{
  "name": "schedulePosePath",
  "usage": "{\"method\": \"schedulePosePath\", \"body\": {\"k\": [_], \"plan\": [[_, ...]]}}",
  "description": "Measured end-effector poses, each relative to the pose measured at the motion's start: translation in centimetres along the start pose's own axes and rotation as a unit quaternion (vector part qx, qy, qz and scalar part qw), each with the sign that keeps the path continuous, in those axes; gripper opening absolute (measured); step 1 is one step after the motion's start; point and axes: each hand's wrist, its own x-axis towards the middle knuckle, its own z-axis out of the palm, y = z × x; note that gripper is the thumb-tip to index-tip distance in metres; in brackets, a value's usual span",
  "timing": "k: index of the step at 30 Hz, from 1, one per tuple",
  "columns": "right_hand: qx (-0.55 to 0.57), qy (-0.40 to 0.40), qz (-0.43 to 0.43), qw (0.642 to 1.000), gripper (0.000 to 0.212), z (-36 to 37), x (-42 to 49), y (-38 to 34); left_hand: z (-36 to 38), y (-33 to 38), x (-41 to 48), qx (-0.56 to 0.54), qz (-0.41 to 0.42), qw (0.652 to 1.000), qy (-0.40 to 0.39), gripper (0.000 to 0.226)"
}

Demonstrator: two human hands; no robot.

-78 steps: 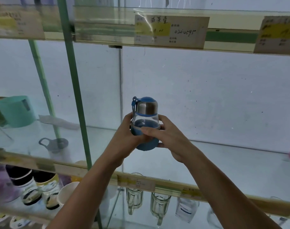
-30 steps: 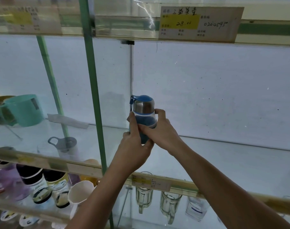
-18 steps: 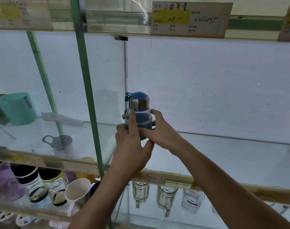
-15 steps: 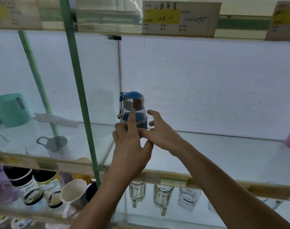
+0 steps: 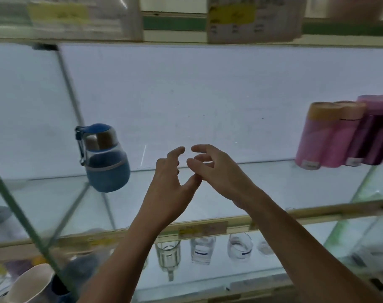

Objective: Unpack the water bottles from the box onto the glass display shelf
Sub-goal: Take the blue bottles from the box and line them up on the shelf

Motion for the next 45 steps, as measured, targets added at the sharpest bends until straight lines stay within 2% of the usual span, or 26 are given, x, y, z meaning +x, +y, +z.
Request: {"method": "schedulePosePath", "body": {"k": [12,22,27,37,41,45], "plan": [[0.003,0.108,0.037,0.993,0.044,-11.8,-7.1,4.7,10.8,7.7,0.0,-0.064,0.07,0.991,-0.095,0.048],[0.012,0.215,0.103,0.971,0.034,-21.0,-16.3,10.5,21.5,14.4,-3.6,-0.129,0.137,0.961,-0.204,0.04],[0.025,0.257,0.145,0.955,0.032,-24.3,-21.4,14.2,26.1,17.1,-6.4,-0.132,0.191,0.955,-0.188,0.035],[0.05,0.333,0.252,0.907,0.028,-27.1,-29.6,20.5,36.0,18.5,-10.3,-0.156,0.159,0.901,-0.373,0.034],[0.042,0.351,0.302,0.885,0.027,-26.9,-32.4,22.6,39.6,17.8,-12.0,-0.147,0.156,0.866,-0.451,0.034],[0.045,0.367,0.364,0.855,0.038,-25.6,-34.4,24.9,42.9,16.0,-13.1,-0.148,0.152,0.827,-0.521,0.033]]}}
